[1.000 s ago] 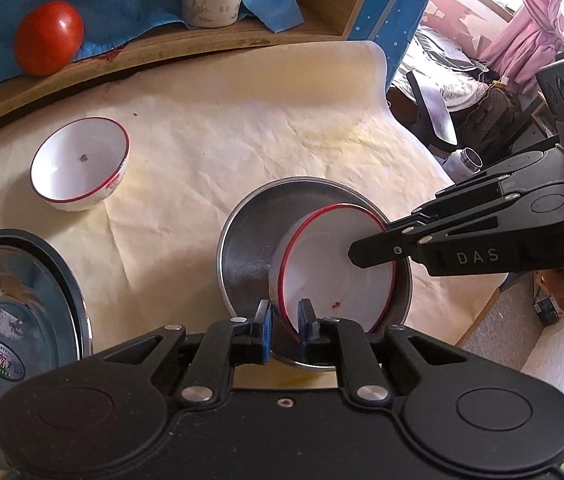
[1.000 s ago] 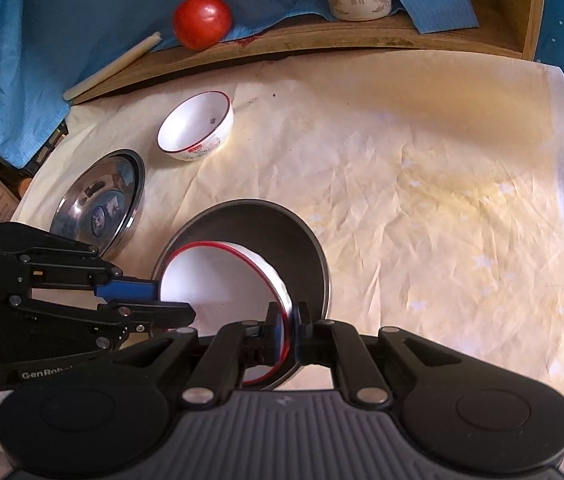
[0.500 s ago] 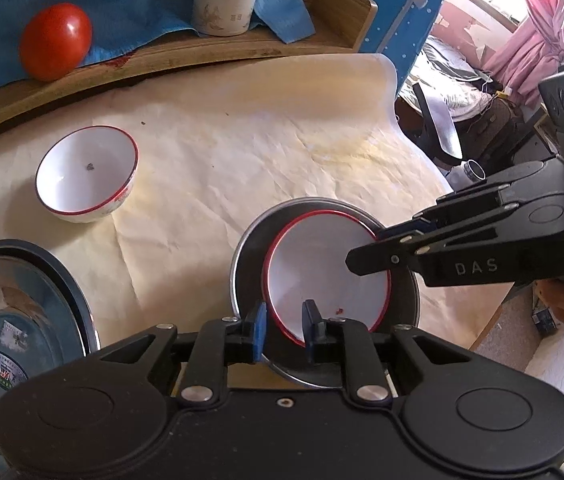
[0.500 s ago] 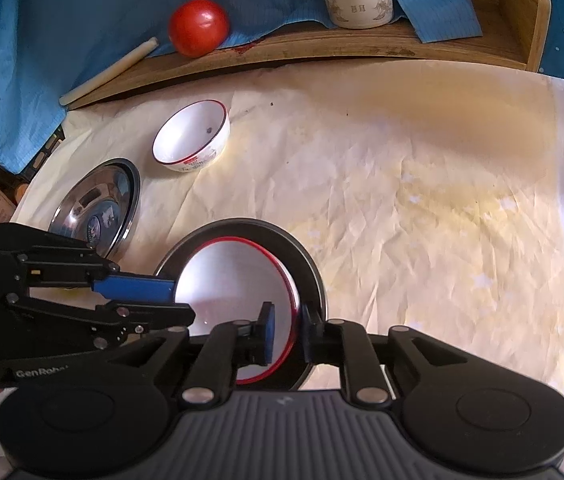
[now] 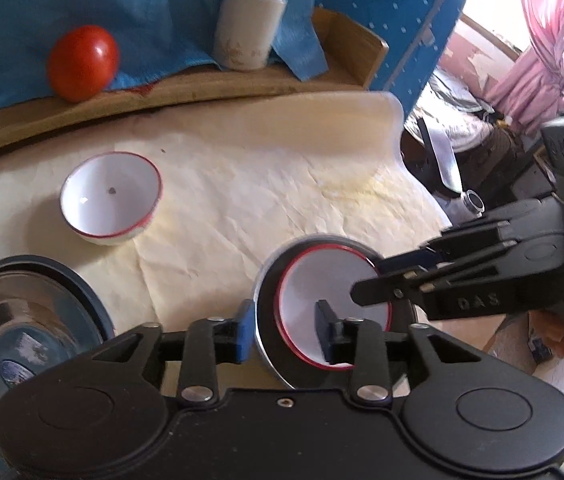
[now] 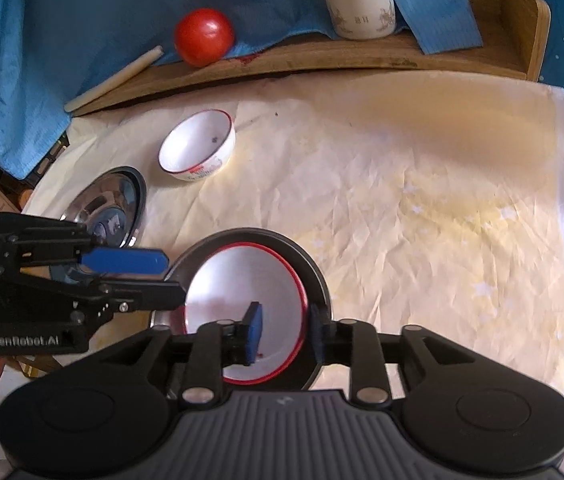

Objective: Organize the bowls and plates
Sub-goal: 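Carry the white bowl with both tools and lower it into the stainless bowl, then open both tools to release the white bowl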

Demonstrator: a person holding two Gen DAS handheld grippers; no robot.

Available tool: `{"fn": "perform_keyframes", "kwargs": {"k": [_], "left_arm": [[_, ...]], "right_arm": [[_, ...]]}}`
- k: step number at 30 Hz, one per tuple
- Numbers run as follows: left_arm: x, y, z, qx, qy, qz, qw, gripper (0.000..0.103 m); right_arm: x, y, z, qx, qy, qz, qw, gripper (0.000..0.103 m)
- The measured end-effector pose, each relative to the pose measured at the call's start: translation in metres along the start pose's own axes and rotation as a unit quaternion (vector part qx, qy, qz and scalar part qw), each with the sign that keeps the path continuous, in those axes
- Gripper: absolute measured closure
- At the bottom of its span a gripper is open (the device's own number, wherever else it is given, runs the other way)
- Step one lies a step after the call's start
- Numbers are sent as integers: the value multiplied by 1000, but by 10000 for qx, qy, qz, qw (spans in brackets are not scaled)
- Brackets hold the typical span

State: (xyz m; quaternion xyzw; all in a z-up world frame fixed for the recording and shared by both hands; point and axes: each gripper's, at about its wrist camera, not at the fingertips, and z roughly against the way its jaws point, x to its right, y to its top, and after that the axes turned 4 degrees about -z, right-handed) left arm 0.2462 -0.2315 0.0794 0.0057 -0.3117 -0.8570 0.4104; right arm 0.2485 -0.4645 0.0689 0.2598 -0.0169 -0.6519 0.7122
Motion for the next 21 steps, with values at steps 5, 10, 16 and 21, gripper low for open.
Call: {"fn": "perform_keyframes", "kwargs": {"k": [5, 10, 16, 21], "left_arm": [[-13, 4, 10, 201, 46, 219, 9995, 45], [-29, 9, 25, 534, 160, 491, 9972, 25], [-58, 14, 42, 885, 383, 863, 9916, 13], [-78, 17, 51, 1177, 937, 989, 9837, 3]], "right_arm": [[-4, 2, 12, 191, 20, 66, 9998, 60], [-7, 7, 21, 385, 62, 86, 9992, 35], [-5, 17, 26, 627, 128, 31, 9979, 14], [-2, 29, 24, 798, 148, -35, 9967, 2]]}}
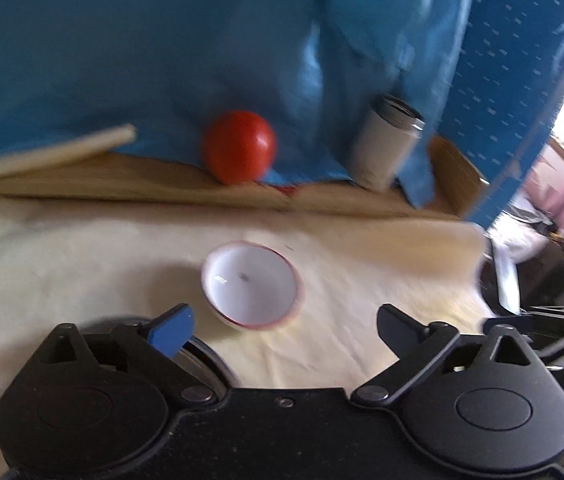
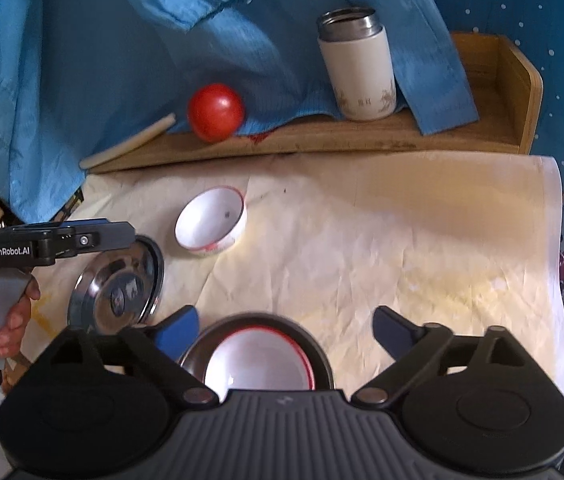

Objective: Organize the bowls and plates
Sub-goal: 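Open both tools to release the white bowl, then move both tools to the other white red-rimmed bowl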

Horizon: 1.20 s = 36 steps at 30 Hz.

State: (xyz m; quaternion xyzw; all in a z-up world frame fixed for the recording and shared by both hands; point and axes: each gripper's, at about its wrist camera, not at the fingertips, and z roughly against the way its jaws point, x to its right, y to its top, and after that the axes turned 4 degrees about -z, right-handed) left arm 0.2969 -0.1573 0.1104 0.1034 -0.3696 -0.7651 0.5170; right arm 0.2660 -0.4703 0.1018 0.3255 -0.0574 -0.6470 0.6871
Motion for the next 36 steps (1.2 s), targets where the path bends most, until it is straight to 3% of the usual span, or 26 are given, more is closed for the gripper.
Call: {"fn": "perform_keyframes", "kwargs": {"k": [5, 12, 21, 36], "left_arm": [[-15, 8, -8, 112, 438, -109, 9989, 1], [-40, 18, -43, -269, 877, -41, 9958, 1], [-63, 25, -75, -625, 788, 269, 9946, 1], [-74, 23, -104, -966, 719, 463, 9916, 1]], "right_arm": [[2, 11, -15, 63, -61, -62, 9999, 1], [-6, 30, -50, -72, -48, -199, 9998, 0], [-18, 52, -98, -532, -138, -540, 9970, 0], [-45, 64, -147, -726, -255, -347, 9964, 0]]}}
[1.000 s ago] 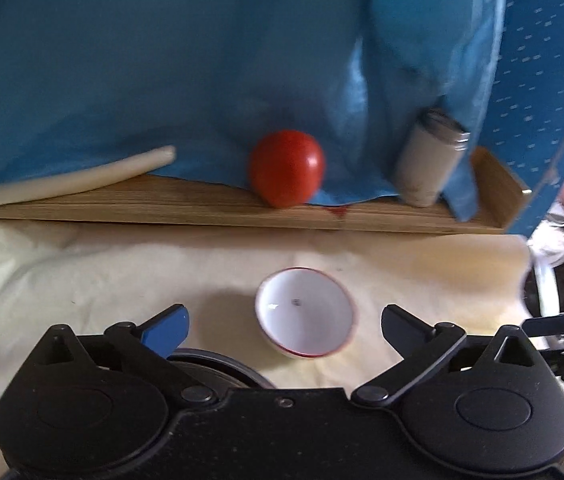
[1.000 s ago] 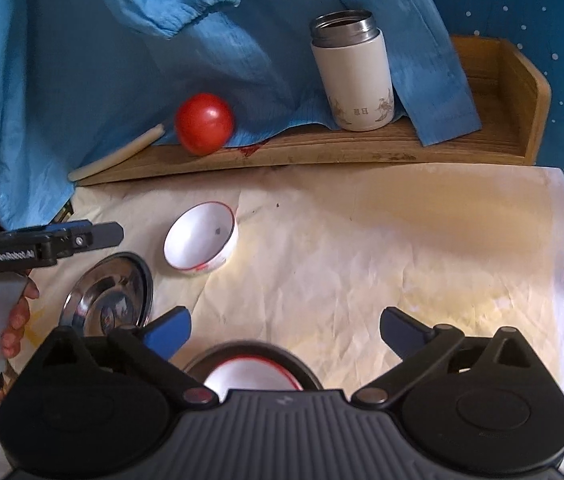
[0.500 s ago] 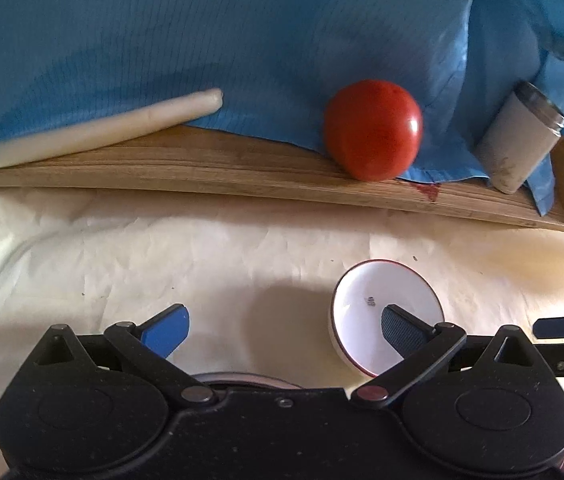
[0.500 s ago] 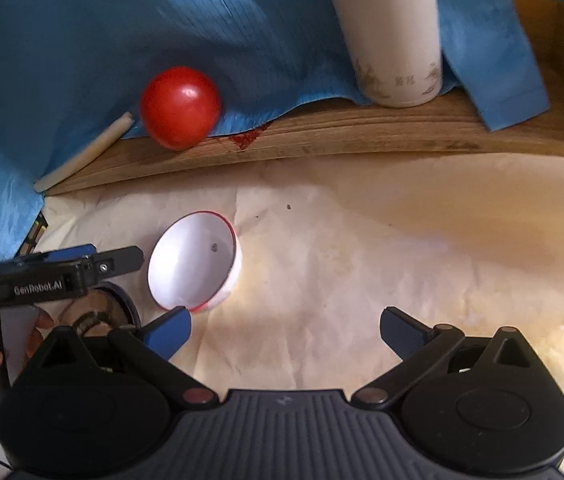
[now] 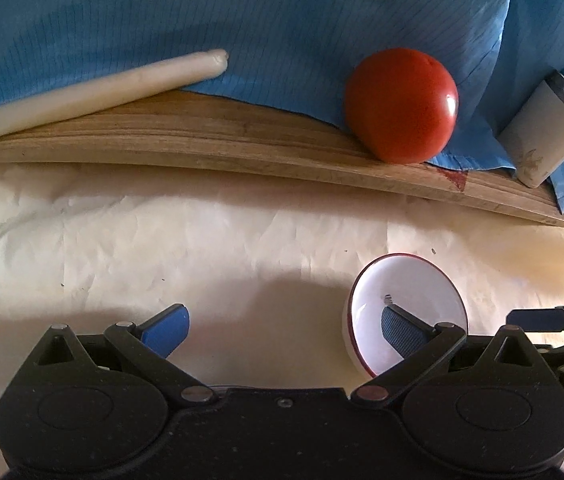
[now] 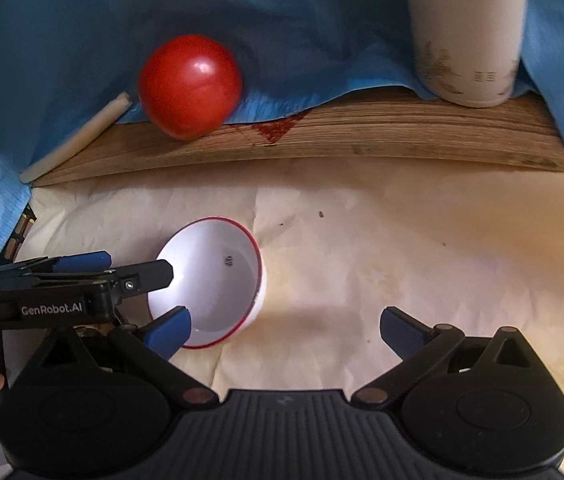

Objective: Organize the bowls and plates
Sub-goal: 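Move both tools to the other white red-rimmed bowl, then close both tools on the rim of the second white bowl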

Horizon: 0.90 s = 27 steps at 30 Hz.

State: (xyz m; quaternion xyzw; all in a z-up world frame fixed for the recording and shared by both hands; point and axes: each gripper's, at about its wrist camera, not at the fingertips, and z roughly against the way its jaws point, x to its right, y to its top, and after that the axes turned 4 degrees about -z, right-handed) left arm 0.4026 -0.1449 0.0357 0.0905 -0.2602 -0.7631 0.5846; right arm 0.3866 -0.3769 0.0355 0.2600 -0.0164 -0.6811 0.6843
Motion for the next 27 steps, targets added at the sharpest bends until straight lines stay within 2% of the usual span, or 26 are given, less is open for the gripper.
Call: {"fn": "perform_keyframes", "kwargs": {"k": [6, 8, 14, 16, 18, 24, 27], "left_arm": [[2, 1, -6, -59, 53, -18, 10000, 1], [2, 2, -7, -70, 38, -21, 10000, 1], [4, 1, -9, -92, 87, -61, 9999, 1], [6, 0, -11, -97, 95, -87, 9999, 3], [9, 0, -12, -112, 90, -86, 9999, 6], [8, -1, -13, -118, -114, -8, 9999, 26], [9, -1, -12, -123, -336, 60, 9993, 44]], "right_arm": [[-8, 0, -10, -35, -62, 73, 9999, 1], [-7, 0, -11, -16, -7, 81, 10000, 5], [-4, -1, -12, -36, 160, 31, 9999, 23], [-2, -1, -12, -29, 197, 7, 9998, 38], [-1, -1, -13, -20, 225, -26, 9997, 49], [2, -2, -15, -15, 445, -127, 9989, 61], [2, -3, -16, -71, 586, -181, 9981, 65]]}}
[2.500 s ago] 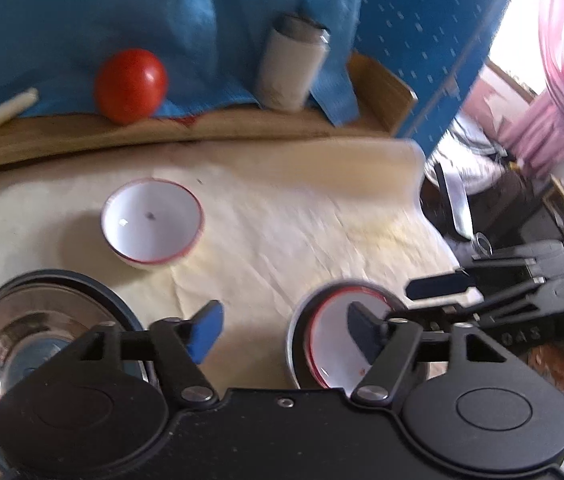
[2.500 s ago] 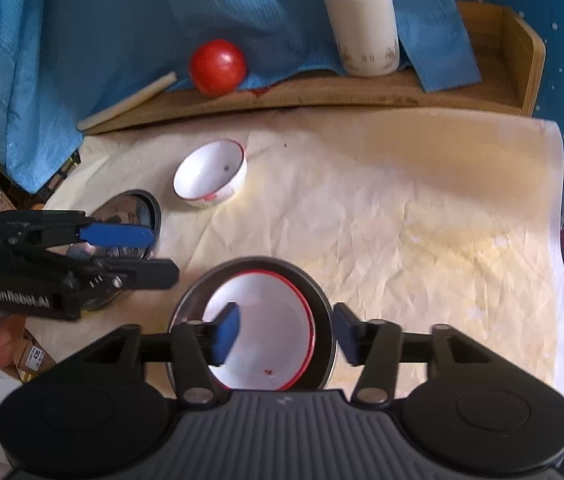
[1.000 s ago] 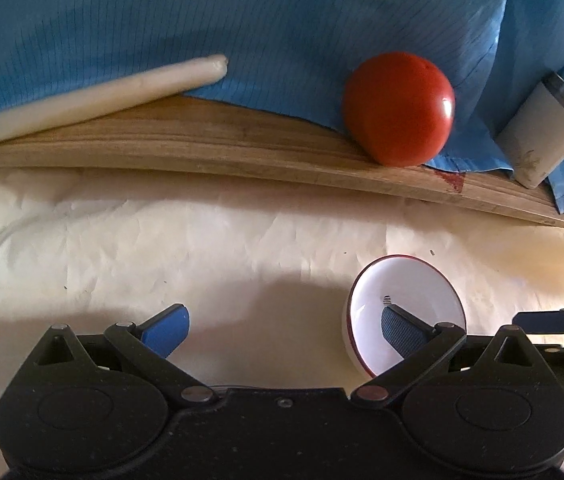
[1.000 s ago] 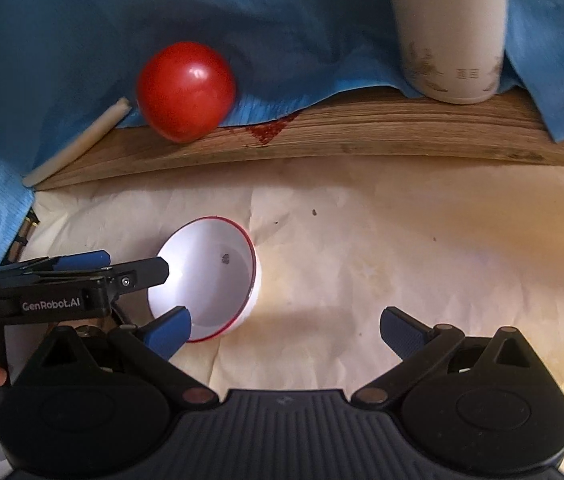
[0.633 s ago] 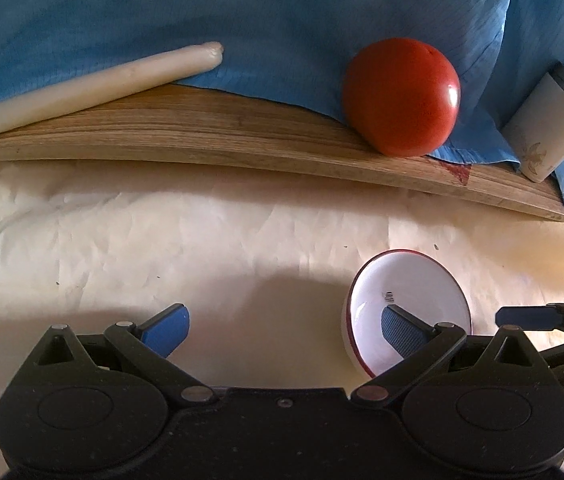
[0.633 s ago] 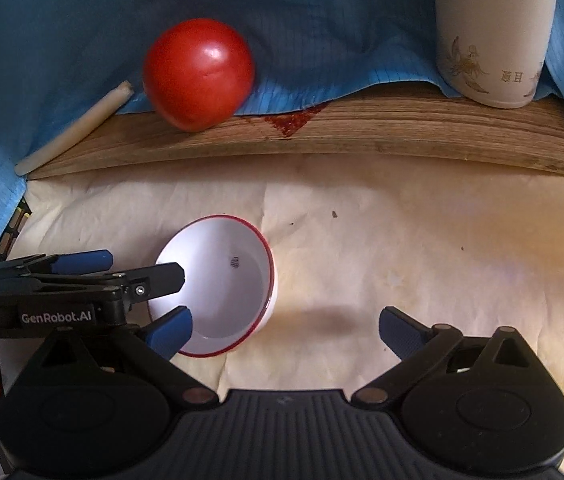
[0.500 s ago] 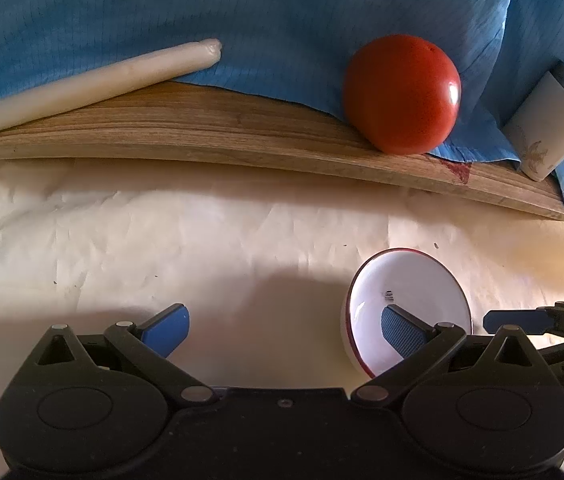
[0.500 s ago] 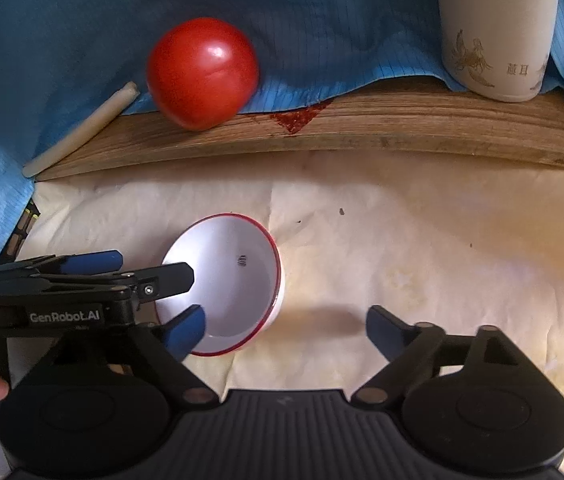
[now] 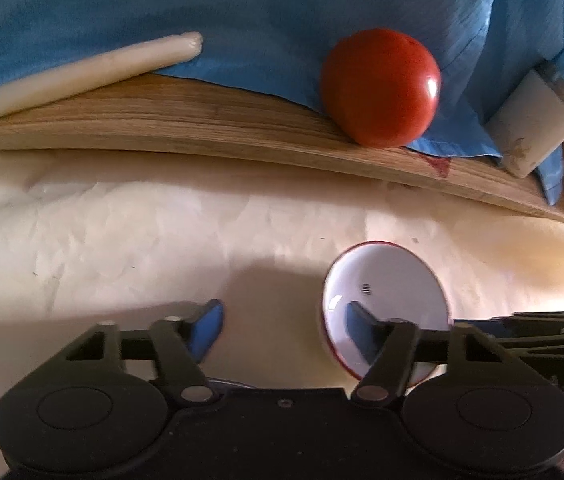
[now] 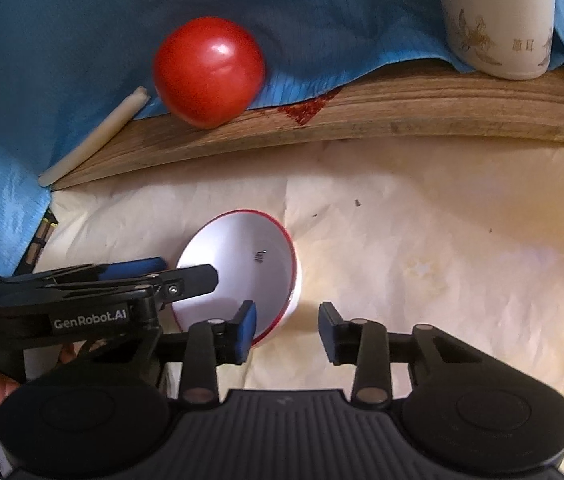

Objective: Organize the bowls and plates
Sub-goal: 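Close both tools on the rim of the second white bowl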

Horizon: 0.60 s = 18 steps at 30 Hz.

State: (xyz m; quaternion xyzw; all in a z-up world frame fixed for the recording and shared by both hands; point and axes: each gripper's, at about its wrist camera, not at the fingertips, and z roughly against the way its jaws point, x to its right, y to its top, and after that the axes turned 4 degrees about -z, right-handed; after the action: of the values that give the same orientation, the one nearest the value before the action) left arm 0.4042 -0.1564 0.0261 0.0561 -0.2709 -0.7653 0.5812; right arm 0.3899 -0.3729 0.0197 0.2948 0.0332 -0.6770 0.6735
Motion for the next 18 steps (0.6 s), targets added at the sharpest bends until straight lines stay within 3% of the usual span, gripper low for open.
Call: {"fn": "perform_keyframes", "kwargs": {"k": [2, 3, 8, 18], "left_arm": [[-2, 0, -1, -46, -299, 122, 9995, 57], [-3, 0, -1, -89, -431, 211, 9988, 58], [-1, -2, -4, -114, -603, 261, 9978, 82], [6, -4, -1, -57, -544, 313, 9980, 91]], "right_arm": [[3, 0, 1, -63, 136, -81, 9999, 68], [4, 0, 0, -86, 199, -125, 9997, 70], [4, 0, -1, -54, 267, -187, 9995, 75], [16, -4, 4, -14, 369, -476, 9982, 82]]}}
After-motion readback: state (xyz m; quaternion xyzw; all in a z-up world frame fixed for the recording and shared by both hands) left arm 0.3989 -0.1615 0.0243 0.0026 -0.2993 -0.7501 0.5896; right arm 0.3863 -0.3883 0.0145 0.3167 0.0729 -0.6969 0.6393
